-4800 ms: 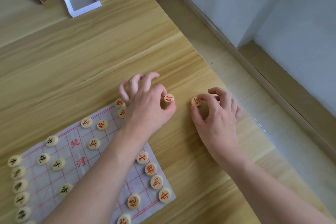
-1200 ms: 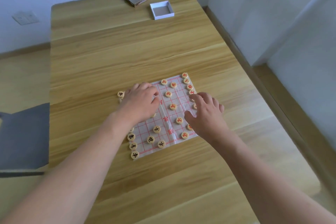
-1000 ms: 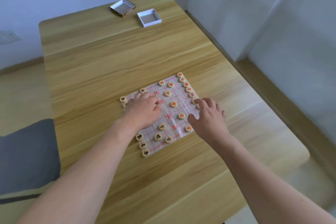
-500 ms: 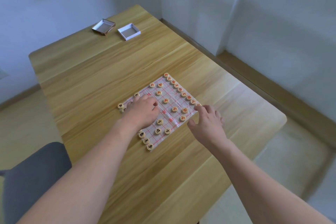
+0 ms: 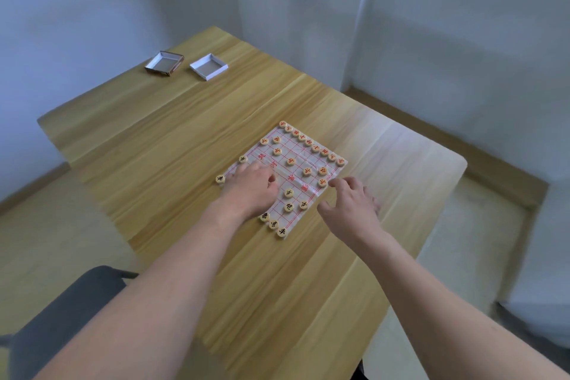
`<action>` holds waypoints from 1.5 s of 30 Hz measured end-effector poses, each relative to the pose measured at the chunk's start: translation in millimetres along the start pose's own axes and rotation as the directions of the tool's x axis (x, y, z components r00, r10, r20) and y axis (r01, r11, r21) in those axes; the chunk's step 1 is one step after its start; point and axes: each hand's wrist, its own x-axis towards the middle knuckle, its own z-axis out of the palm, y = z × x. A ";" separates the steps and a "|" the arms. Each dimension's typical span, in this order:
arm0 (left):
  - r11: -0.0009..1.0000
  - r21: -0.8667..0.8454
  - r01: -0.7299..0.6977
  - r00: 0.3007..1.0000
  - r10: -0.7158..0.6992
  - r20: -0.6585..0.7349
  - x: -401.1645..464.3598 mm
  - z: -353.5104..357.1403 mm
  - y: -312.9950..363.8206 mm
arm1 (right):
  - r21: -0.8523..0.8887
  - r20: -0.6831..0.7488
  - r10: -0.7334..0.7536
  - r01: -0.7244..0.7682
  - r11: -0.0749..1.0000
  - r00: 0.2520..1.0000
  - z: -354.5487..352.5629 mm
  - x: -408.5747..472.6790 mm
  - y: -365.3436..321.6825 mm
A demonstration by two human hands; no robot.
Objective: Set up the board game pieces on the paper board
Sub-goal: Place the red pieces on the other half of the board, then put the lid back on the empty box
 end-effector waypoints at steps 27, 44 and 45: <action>0.957 0.082 -0.279 0.958 0.272 0.090 -31.1 -60.2 -152.0 | 0.056 -0.048 0.273 -0.270 0.961 0.961 78.5 -76.9 -175.6; 0.916 0.154 -0.370 0.929 0.360 0.089 20.1 -104.7 -238.6 | 0.120 -0.053 0.344 -0.336 0.934 0.938 106.7 -28.2 -268.6; 0.910 0.158 -0.382 0.924 0.373 0.088 33.2 -109.8 -246.1 | 0.131 -0.063 0.354 -0.344 0.930 0.933 107.3 -15.9 -278.6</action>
